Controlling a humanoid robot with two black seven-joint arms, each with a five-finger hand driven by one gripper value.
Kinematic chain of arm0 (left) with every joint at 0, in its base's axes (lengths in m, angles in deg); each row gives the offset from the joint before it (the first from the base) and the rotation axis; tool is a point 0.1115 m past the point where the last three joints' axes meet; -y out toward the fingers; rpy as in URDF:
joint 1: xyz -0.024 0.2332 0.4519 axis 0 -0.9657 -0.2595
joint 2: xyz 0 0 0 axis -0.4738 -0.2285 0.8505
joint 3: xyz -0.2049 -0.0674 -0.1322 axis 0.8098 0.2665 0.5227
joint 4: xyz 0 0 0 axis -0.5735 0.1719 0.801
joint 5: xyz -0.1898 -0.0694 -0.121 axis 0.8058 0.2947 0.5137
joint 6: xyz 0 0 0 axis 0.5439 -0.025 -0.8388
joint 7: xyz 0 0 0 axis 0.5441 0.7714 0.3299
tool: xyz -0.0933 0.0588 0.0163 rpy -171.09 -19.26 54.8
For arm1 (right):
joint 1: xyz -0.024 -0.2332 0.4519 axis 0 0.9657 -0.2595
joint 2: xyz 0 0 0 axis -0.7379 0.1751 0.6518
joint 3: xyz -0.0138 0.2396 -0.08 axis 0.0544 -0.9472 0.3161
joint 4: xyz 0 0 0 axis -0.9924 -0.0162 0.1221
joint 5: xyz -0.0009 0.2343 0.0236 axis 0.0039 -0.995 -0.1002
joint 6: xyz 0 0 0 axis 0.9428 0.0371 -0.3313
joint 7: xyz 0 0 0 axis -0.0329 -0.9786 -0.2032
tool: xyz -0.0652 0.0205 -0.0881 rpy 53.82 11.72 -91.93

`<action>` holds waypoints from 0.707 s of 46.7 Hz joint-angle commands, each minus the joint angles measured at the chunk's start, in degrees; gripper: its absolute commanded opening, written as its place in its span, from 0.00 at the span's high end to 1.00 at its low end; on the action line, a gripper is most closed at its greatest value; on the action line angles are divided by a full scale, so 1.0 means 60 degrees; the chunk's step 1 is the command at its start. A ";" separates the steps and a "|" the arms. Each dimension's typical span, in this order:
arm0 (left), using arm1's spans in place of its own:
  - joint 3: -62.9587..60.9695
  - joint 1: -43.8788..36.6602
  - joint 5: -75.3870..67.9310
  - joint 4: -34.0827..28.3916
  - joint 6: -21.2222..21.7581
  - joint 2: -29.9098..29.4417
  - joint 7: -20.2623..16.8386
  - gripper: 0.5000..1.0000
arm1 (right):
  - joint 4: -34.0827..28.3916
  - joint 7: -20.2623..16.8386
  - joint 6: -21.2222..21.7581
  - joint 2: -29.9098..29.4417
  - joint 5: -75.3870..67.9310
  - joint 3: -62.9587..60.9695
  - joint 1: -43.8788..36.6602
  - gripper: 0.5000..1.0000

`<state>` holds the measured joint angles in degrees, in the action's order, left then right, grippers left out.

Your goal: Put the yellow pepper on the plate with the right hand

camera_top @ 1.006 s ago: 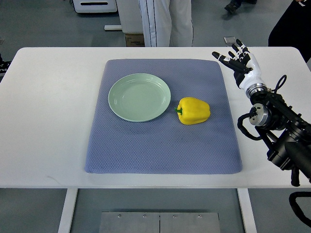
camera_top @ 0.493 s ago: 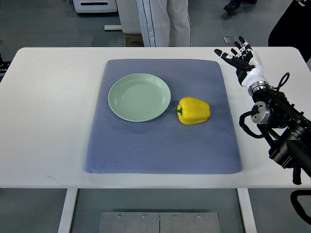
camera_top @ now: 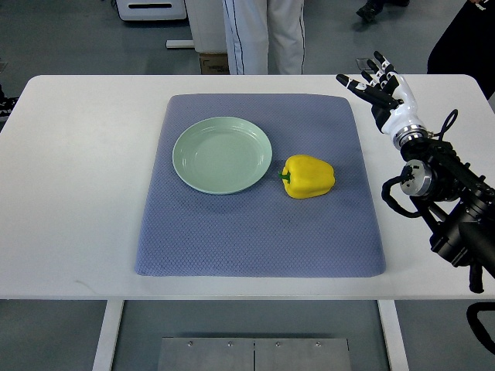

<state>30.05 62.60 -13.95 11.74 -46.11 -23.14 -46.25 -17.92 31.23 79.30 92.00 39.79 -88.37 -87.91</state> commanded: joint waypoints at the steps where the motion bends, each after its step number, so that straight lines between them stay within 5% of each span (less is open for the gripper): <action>1: 0.0000 0.0000 -0.0001 -0.0015 0.0004 0.0000 0.0001 0.00 | -0.0291 -0.0010 0.0126 0.0259 0.0049 0.0246 0.0018 0.00; 10: 0.0000 0.0000 -0.0001 0.0000 0.0004 0.0000 0.0001 0.00 | -0.0614 0.0004 0.0286 0.0801 0.0575 0.0891 -0.0085 0.00; 33: 0.0000 0.0000 0.0013 0.0000 0.0004 0.0000 0.0001 0.00 | -0.2136 0.0473 0.2220 0.2690 0.2920 0.3088 -0.0744 0.02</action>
<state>30.05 62.59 -13.94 11.72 -46.12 -23.14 -46.25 -28.87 34.01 91.62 106.63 56.50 -71.26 -91.81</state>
